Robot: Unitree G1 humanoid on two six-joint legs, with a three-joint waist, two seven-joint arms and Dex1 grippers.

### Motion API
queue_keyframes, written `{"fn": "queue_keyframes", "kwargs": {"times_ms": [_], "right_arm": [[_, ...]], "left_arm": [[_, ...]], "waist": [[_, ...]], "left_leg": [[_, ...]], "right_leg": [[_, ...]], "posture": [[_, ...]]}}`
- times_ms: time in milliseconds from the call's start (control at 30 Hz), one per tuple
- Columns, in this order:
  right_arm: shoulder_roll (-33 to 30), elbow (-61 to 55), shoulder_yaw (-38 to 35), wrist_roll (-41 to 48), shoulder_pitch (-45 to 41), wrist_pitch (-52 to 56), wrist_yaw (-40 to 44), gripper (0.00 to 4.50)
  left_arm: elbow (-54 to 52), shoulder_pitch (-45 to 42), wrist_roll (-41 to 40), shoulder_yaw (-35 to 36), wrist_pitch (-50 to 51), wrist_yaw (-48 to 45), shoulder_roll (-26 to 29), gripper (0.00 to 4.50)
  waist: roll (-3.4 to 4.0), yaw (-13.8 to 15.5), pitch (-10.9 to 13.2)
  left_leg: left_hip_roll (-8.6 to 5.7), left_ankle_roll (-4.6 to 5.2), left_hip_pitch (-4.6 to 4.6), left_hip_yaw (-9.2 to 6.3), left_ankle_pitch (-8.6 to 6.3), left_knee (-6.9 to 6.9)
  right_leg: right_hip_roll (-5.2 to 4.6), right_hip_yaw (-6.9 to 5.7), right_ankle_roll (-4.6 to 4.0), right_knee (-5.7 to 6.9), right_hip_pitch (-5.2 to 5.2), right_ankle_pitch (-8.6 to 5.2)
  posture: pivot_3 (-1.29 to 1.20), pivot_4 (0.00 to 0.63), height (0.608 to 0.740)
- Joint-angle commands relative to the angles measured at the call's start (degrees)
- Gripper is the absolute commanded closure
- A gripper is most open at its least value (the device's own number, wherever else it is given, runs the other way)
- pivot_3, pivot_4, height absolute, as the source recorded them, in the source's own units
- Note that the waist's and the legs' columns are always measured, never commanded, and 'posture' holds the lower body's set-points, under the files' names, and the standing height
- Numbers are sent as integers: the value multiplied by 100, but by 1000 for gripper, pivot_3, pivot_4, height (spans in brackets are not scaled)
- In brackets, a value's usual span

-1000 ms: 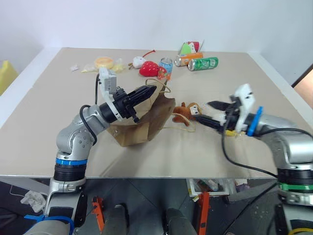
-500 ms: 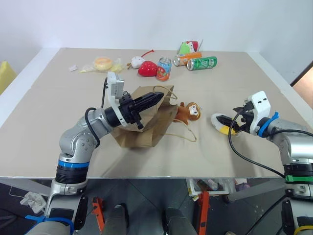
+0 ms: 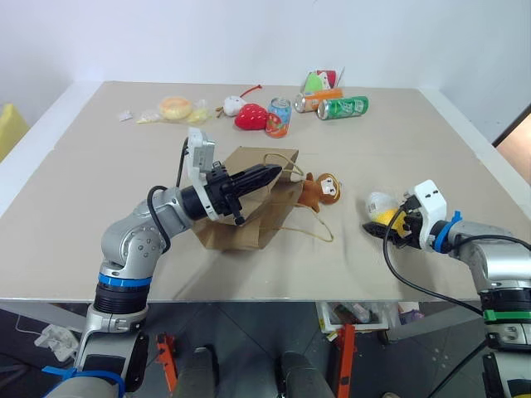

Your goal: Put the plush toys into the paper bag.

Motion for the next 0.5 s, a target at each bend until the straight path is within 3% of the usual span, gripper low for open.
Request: {"fn": "queue_keyframes", "kwargs": {"times_ms": [33,200,333,500], "right_arm": [[-53,-183,-101,64,-106,-135,56,2215],[-88,-402,-210,215,-145,-130,137,4305],[-31,-714,-415,558,-294,80,165,4397],[-282,-1814,-360,1072,-292,-26,930,4397]], "left_arm": [[-273,-58,-111,32,-3,-36,13,4500],[-298,-44,-123,27,10,-19,3,4500],[-246,-53,-153,72,37,-31,16,4500],[57,-255,-512,397,343,-39,190,4500]], "waist": [[0,0,0],[0,-2,0],[0,-2,0],[2,-9,1]], "left_leg": [[0,0,0,0,0,0],[0,0,0,0,0,0],[0,0,0,0,0,0],[1,0,2,-2,0,-2]], "right_leg": [[0,0,1,0,0,0],[1,0,7,0,0,3],[0,1,6,0,0,2],[4,0,24,1,-1,12]], "posture": [[0,150,740],[0,150,740],[0,150,740],[0,150,740]]}}
